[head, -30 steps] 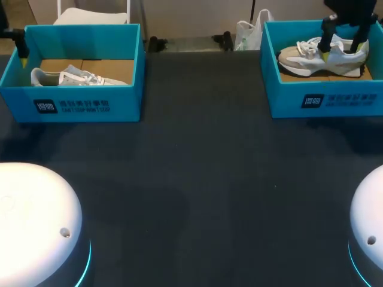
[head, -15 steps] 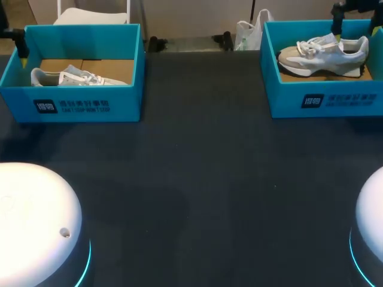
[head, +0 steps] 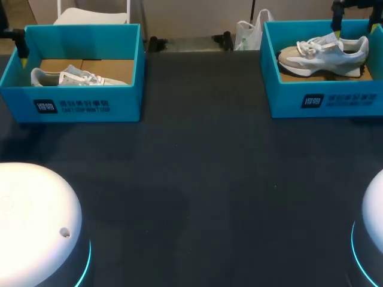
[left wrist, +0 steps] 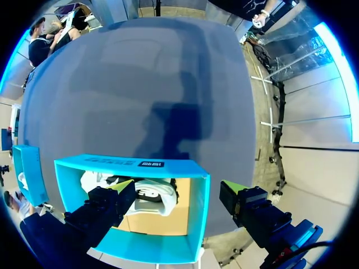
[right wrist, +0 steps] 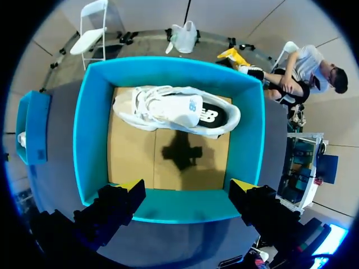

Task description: Take the shoe out of the shoebox, open the shoe tongue, remove and reinsert the insole, then place the shoe into the shoebox

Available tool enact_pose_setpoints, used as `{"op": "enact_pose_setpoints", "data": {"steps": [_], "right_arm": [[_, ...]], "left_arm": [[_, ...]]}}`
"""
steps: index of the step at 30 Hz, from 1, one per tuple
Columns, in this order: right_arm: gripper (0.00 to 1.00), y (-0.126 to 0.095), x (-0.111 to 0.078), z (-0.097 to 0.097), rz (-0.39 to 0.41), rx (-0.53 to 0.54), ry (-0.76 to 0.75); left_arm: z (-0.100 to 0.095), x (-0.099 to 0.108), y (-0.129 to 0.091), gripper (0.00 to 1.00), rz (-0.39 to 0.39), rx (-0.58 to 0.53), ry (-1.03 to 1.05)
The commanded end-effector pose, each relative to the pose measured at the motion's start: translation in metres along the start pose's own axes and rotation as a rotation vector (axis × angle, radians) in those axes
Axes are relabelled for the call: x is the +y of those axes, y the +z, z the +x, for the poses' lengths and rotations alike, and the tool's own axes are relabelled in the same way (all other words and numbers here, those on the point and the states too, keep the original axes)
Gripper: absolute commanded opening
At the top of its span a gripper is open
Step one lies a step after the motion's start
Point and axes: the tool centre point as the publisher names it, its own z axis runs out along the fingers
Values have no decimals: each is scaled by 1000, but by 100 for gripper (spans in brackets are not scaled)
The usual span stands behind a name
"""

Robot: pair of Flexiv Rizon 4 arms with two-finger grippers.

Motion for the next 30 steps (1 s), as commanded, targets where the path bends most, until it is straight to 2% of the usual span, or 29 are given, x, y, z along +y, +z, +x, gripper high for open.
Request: {"op": "enact_pose_setpoints", "data": {"steps": [1,2,4,11,13,24,25,26,27,30], "right_arm": [[100,7,7,-6,-35,14,17],[100,15,16,-15,-28,-20,54],[100,20,25,-21,-55,-15,72],[100,44,45,-41,-62,-56,78],[100,50,50,-45,-73,-34,82],[98,75,69,-62,-53,-63,90],[94,77,71,-63,-53,-69,88],[83,79,73,-64,-50,-71,89],[78,81,74,-65,-50,-69,89],[79,89,78,-71,-51,-60,100]], "left_arm": [[0,-2,0,100,-3,3,0],[0,-2,0,100,-3,3,0],[0,-2,0,100,-3,3,0],[0,-2,0,100,-3,3,0],[0,-2,0,100,-3,3,0],[0,-2,0,100,-3,3,0],[0,-2,0,100,-3,3,0],[0,-2,0,100,-3,3,0],[0,-2,0,100,-3,3,0],[0,-2,0,100,-3,3,0]]}}
